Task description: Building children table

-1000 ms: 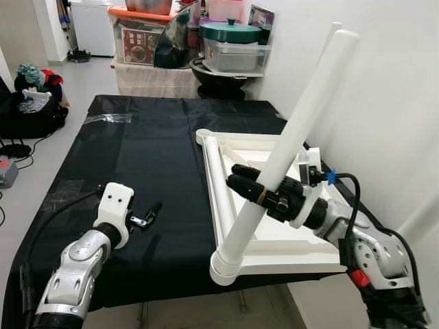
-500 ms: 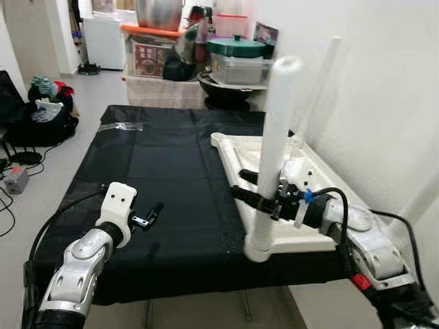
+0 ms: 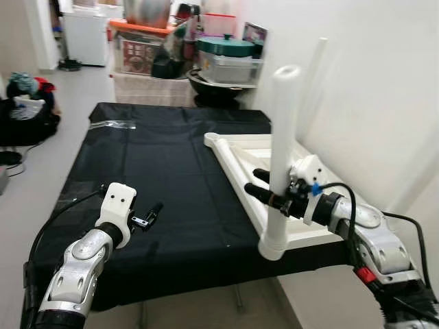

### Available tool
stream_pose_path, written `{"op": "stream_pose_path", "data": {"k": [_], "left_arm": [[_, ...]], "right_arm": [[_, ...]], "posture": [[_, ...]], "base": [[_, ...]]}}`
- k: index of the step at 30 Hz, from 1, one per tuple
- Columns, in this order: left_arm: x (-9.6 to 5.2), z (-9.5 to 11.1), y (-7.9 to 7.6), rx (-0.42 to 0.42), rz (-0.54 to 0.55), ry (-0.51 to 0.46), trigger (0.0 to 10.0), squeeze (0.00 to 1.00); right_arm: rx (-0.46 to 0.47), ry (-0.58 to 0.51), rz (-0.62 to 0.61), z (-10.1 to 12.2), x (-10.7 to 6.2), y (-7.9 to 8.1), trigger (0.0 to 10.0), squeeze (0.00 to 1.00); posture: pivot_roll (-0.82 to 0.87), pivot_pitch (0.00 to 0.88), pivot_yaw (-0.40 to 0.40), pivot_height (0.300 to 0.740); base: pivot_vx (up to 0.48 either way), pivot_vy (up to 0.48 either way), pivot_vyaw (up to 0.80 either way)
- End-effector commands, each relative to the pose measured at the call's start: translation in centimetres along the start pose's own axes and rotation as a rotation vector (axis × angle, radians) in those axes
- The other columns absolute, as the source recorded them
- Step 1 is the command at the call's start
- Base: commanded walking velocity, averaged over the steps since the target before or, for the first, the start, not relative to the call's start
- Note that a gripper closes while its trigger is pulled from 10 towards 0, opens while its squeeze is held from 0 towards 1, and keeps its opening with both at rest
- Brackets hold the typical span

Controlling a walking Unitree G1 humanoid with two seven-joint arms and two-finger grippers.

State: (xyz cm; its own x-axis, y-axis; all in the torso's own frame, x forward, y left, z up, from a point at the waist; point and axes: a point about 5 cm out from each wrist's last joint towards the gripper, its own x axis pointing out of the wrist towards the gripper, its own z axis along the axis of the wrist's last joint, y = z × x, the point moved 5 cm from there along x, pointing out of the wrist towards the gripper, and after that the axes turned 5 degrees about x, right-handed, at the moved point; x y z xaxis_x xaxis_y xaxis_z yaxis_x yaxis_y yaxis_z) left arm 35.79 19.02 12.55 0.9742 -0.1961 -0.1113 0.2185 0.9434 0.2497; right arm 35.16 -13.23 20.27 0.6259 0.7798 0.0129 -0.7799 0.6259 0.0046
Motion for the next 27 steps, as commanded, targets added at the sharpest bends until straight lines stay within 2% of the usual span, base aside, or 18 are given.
{"op": "stream_pose_path", "data": {"k": [1,4,6,8,11,13,16,19,20,23,27], "left_arm": [[0.1,-0.1,-0.4,-0.006,-0.009,0.003,10.0,0.0],[-0.1,-0.3,-0.3,-0.01,-0.006,0.007,10.0,0.0],[-0.1,-0.3,-0.3,-0.01,-0.006,0.007,10.0,0.0],[0.0,-0.4,-0.5,-0.01,-0.008,0.008,10.0,0.0],[0.1,-0.3,-0.5,-0.009,-0.01,0.007,10.0,0.0],[0.2,-0.2,-0.6,-0.007,-0.013,0.006,10.0,0.0],[0.2,-0.2,-0.5,-0.006,-0.013,0.006,10.0,0.0],[0.1,-0.3,-0.4,-0.004,-0.013,0.01,10.0,0.0],[0.1,-0.3,-0.4,-0.004,-0.013,0.01,10.0,0.0],[0.1,-0.3,-0.6,-0.003,-0.018,0.011,10.0,0.0],[0.1,-0.3,-0.6,-0.003,-0.021,0.012,10.0,0.0]], "right_arm": [[0.136,0.04,0.034,-2.4,0.3,0.8,0.0,0.0],[0.179,-0.063,-0.023,-1.3,1.0,0.1,0.0,0.0],[0.179,-0.063,-0.023,-1.3,1.0,0.1,0.0,0.0],[0.187,-0.112,-0.061,-1.1,1.9,0.2,0.0,0.0],[0.192,-0.122,-0.066,-1.2,2.3,0.4,0.0,0.0],[0.215,-0.128,-0.052,-1.6,2.9,1.2,0.0,0.0],[0.229,-0.13,-0.042,-1.7,3.1,1.5,0.0,0.0],[0.269,-0.121,0.006,-2.5,3.9,3.1,0.0,0.0],[0.269,-0.121,0.006,-2.5,3.9,3.1,0.0,0.0],[0.271,-0.084,0.103,-3.0,4.4,4.8,0.0,0.0],[0.264,-0.044,0.191,-3.2,4.4,5.9,0.0,0.0]], "posture": [[0.1,0.0,-0.127,0.74],[0.1,0.0,-0.123,0.74],[0.1,0.0,-0.123,0.74],[0.1,0.0,-0.12,0.74],[0.1,0.0,-0.121,0.74],[0.11,0.0,-0.121,0.74],[0.11,0.0,-0.121,0.74],[0.11,0.0,-0.123,0.74],[0.11,0.0,-0.123,0.74],[0.11,0.0,-0.126,0.74],[0.12,0.0,-0.125,0.74]], "base": [[0.0,0.0,0.0],[0.0,0.0,0.0],[0.0,0.0,0.0],[0.0,0.0,0.0],[0.0,0.0,0.0],[0.0,0.0,0.0],[0.0,0.0,0.0],[0.0,0.0,0.0],[0.0,0.0,0.0],[0.0,0.0,0.0],[0.0,0.0,0.0]]}}
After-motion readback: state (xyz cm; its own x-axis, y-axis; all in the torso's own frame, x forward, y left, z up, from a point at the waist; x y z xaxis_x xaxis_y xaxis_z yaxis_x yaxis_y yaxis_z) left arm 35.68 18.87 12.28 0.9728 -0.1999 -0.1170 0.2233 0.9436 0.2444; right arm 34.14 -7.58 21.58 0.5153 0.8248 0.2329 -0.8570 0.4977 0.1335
